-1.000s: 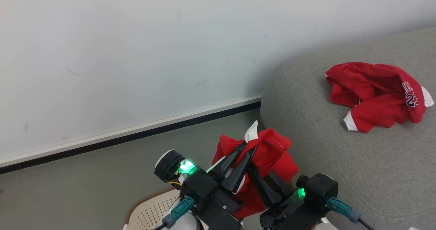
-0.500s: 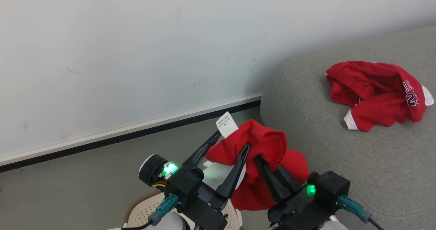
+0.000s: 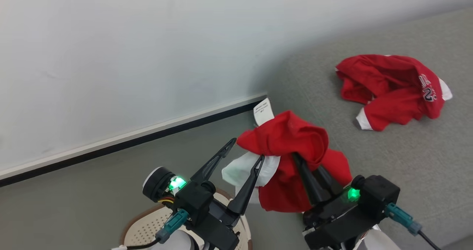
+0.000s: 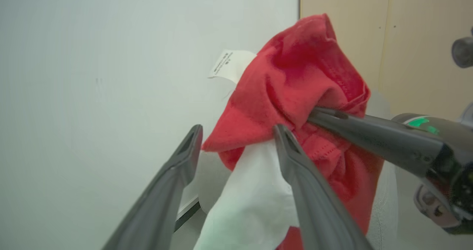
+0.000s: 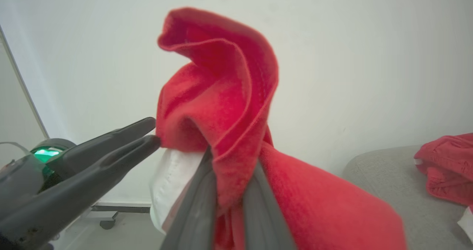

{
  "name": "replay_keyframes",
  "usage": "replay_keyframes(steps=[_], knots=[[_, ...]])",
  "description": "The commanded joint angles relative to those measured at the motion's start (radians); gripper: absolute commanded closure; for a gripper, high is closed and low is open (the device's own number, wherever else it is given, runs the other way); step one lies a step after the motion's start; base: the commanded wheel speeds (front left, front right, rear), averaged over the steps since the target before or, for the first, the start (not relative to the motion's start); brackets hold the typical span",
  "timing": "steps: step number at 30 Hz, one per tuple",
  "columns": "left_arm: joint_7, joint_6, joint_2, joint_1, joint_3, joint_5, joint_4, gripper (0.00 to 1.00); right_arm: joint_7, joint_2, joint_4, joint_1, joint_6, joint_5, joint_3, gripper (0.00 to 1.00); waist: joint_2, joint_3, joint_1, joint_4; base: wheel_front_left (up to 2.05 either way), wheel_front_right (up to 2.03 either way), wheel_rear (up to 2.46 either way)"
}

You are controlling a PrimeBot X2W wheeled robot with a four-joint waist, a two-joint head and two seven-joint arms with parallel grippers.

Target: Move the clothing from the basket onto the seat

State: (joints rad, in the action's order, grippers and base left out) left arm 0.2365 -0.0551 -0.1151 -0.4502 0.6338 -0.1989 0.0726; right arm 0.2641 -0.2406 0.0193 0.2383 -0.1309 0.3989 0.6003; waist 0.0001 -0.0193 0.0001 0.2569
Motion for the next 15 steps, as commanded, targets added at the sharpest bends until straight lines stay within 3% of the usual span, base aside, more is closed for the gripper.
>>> replay_keyframes(steps=[1,15], knots=[[-0.004,-0.004,-0.007,0.001,0.001,0.001,-0.006,0.00,0.002,0.003,-0.010,0.013,0.000,-0.012,-0.016,1.00,-0.0001,-0.027,-0.0001,0.054,0.00,0.00,0.00],[-0.032,0.007,-0.025,-0.055,0.020,0.022,-0.012,0.00,0.002,0.027,-0.069,0.020,0.000,-0.033,-0.108,1.00,-0.0001,-0.110,-0.0001,0.258,0.00,0.00,0.00]])
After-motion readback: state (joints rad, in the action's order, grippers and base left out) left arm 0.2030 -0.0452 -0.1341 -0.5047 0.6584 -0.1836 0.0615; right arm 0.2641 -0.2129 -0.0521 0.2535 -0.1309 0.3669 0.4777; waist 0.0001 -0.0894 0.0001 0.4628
